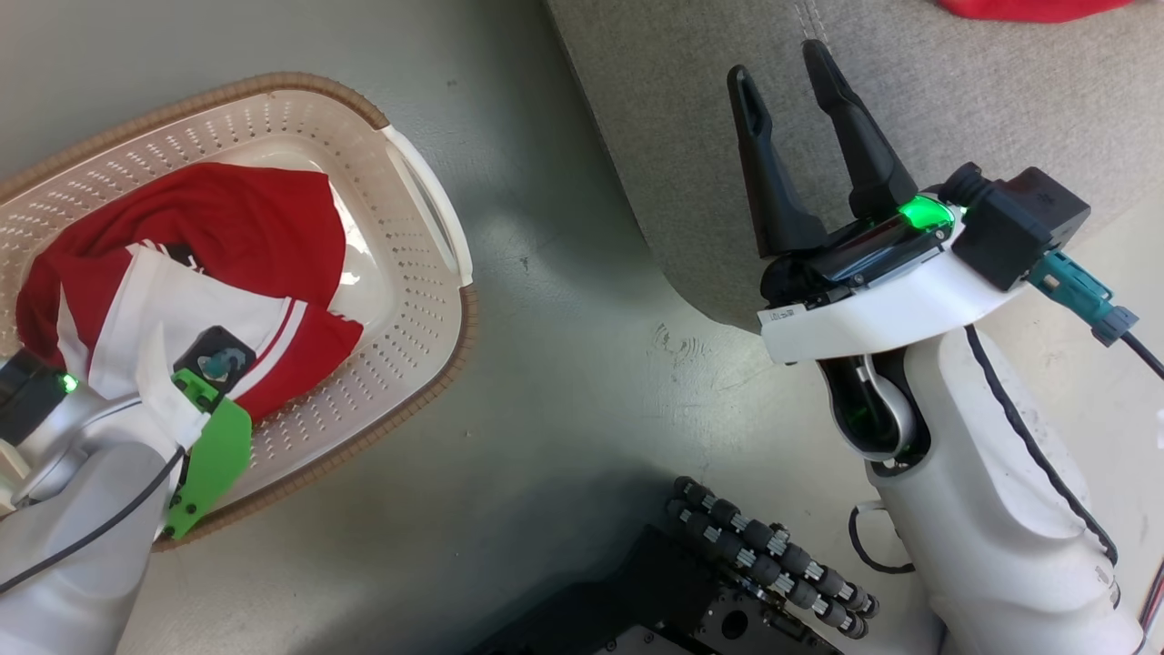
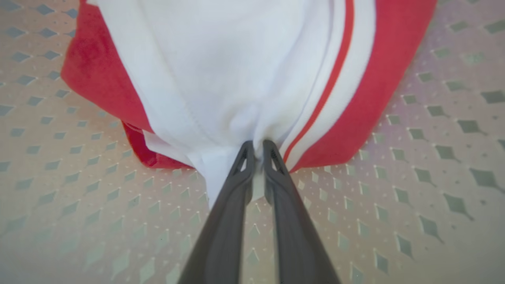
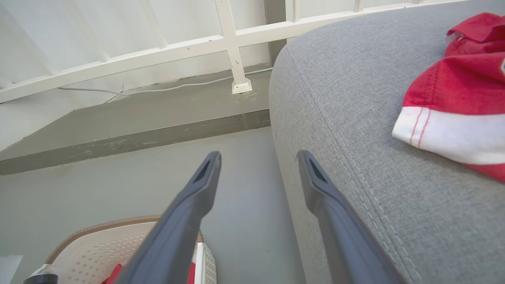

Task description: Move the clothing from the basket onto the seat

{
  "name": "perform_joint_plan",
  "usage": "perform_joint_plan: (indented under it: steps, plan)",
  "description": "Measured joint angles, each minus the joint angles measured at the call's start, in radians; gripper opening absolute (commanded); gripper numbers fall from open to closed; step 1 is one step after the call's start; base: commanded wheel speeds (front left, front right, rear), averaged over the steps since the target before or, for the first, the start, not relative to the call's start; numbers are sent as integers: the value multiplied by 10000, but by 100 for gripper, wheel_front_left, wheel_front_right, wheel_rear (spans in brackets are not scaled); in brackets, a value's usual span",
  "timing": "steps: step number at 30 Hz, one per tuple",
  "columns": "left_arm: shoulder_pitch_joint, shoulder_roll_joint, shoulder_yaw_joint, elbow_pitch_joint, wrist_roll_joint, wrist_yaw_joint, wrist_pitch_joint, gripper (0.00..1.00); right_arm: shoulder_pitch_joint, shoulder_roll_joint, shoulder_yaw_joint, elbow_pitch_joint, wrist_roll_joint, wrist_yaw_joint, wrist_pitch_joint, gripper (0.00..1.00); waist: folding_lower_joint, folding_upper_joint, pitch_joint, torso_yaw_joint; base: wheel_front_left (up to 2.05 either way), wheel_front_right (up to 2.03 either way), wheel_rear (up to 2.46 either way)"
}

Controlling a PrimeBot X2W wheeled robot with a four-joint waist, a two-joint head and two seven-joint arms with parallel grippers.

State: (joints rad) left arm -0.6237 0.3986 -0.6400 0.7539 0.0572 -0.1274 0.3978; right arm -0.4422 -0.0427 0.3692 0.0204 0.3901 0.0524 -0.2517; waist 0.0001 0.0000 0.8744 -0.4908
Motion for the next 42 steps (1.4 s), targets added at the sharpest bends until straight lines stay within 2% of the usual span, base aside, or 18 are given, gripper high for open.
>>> perform_joint_plan:
  steps: [9,19,26,34,42]
  plan:
    - [-165,-232,-77,238,-29,0,-278,0,-4,8,-71,-50,146,-12,0,100,0,0,-137,54,0,0,0]
    - [-183,-1137,38,384,-560,4,-997,0,-4,6,-297,140,-334,-10,-2,100,0,0,-577,491,0,0,0]
    - [-173,-1929,594,393,-1233,353,-1812,0,-2,-35,-454,399,-711,-6,-2,100,-1,0,-1055,935,0,0,0]
    - [-31,-2888,1202,301,-2192,623,-3005,0,35,-441,-719,738,-1020,-2,-2,100,-1,0,-1779,1588,0,0,0]
    - [394,-3423,1534,94,-2742,798,-4190,0,312,-644,-882,1154,-1179,-2,-2,100,-1,0,-2707,2314,0,0,0]
